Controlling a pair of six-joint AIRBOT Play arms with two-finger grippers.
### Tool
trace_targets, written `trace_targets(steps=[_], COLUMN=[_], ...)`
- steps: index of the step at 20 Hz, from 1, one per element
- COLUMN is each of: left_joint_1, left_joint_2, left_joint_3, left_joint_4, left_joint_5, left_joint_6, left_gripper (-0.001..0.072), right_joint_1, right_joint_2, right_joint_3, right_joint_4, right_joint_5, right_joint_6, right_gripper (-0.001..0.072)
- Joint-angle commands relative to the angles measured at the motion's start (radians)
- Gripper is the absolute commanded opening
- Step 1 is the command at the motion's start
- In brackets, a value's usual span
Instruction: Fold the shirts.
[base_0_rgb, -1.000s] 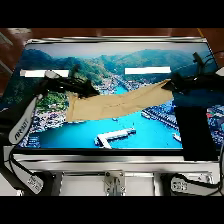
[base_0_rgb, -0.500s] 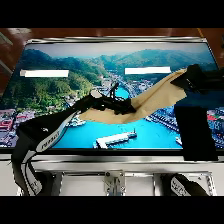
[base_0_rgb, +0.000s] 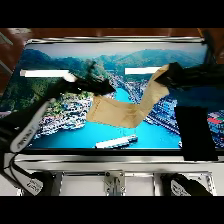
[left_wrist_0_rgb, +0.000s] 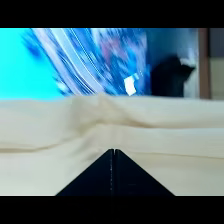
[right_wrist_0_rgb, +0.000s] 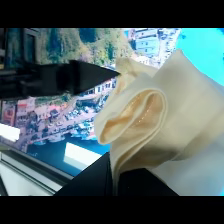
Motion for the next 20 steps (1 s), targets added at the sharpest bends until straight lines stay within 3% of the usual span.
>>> trace_targets(steps=[1,4,7,8,9,10,14,17,18,19,20], left_joint_1=[0.25,0.426,0.529,0.547,0.556,0.559,0.559,0.559,0.559,0.559,0.559], left_joint_2=[0.216,0.389,0.514,0.543,0.563,0.577,0.579,0.571,0.571,0.571,0.571], left_joint_3=[0.001,0.001,0.001,0.001,0.001,0.001,-0.002,-0.002,-0.002,-0.002,-0.002], left_joint_4=[0.19,0.19,0.19,0.191,0.191,0.191,0.192,0.197,0.202,0.205,0.206], left_joint_5=[-0.107,-0.175,-0.257,-0.278,-0.291,-0.303,-0.315,-0.315,-0.315,-0.315,-0.316], left_joint_6=[-0.061,-0.063,-0.063,-0.061,-0.06,-0.06,-0.046,-0.033,-0.033,-0.033,-0.034], left_gripper=[0.0033,0.0033,0.0034,0.0034,0.0034,0.0034,0.0034,0.0035,0.0035,0.0035,0.0035], right_joint_1=[0.224,0.411,0.517,0.533,0.534,0.525,0.397,0.238,0.185,0.13,0.086], right_joint_2=[-0.143,-0.34,-0.536,-0.588,-0.623,-0.637,-0.572,-0.464,-0.439,-0.424,-0.422], right_joint_3=[0.001,0.001,0.001,0.001,0.001,0.001,0.001,0.001,0.001,-0.004,-0.023], right_joint_4=[0.022,0.086,0.285,0.359,0.403,0.41,0.225,-0.13,-0.267,-0.387,-0.43], right_joint_5=[-0.224,-0.42,-0.561,-0.585,-0.579,-0.557,-0.317,-0.037,0.049,0.118,0.15], right_joint_6=[0.003,0.003,-0.005,-0.024,-0.037,-0.038,-0.038,-0.016,0.009,0.034,0.043], right_gripper=[0.0057,0.0058,0.0082,0.0264,0.0539,0.057,0.057,0.057,0.0602,0.0681,0.0681])
